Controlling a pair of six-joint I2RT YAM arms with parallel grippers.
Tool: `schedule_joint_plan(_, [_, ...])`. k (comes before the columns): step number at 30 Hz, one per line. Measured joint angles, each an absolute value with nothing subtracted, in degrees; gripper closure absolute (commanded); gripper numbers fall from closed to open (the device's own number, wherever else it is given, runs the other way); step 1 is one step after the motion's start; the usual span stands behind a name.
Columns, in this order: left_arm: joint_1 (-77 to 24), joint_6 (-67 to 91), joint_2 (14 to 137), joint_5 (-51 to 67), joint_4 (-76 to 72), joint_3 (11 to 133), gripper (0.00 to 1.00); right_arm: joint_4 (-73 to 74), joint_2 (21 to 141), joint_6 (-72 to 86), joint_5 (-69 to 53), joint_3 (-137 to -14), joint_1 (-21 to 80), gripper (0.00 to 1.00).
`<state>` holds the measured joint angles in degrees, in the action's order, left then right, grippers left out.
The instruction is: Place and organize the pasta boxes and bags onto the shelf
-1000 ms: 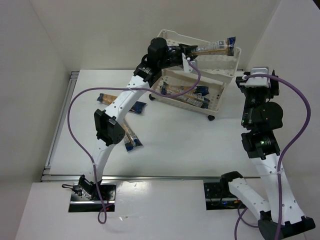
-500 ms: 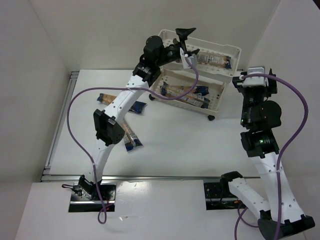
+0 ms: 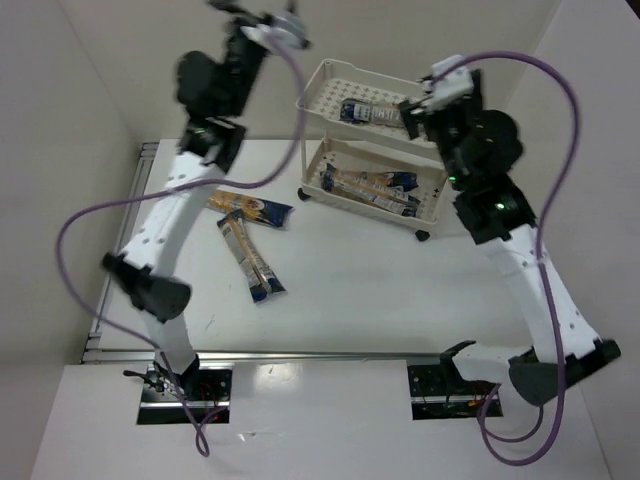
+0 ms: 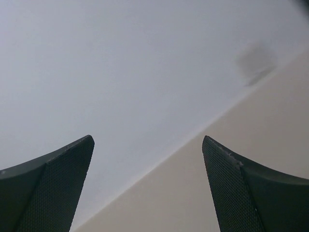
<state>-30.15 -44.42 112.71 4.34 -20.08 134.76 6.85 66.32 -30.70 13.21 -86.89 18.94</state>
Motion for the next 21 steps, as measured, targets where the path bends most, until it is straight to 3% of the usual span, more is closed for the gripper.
schedule_joint_plan(6, [-5.48,-30.83,75.70,-14.35,-22.15,96.62,0.00,13.28,85.49,-25.78,8.64,-97.32,41.95,0.10])
schedule_joint_plan(12, [12.80,-14.09,46.89,-24.23,-11.18,67.88,0.00,20.40,107.13,-14.13,-2.09,-103.94,51.11,0.04])
schedule_joint_plan(16, [23.77,-3.77,34.74,-24.12,1.08,59.09,0.00,23.46,119.33,-8.51,-3.92,-108.29,53.41,0.03])
schedule_joint_plan(21, [30.70,5.56,31.14,-20.91,9.30,56.82,0.00,25.41,127.55,-4.36,-3.66,-111.35,55.64,0.02])
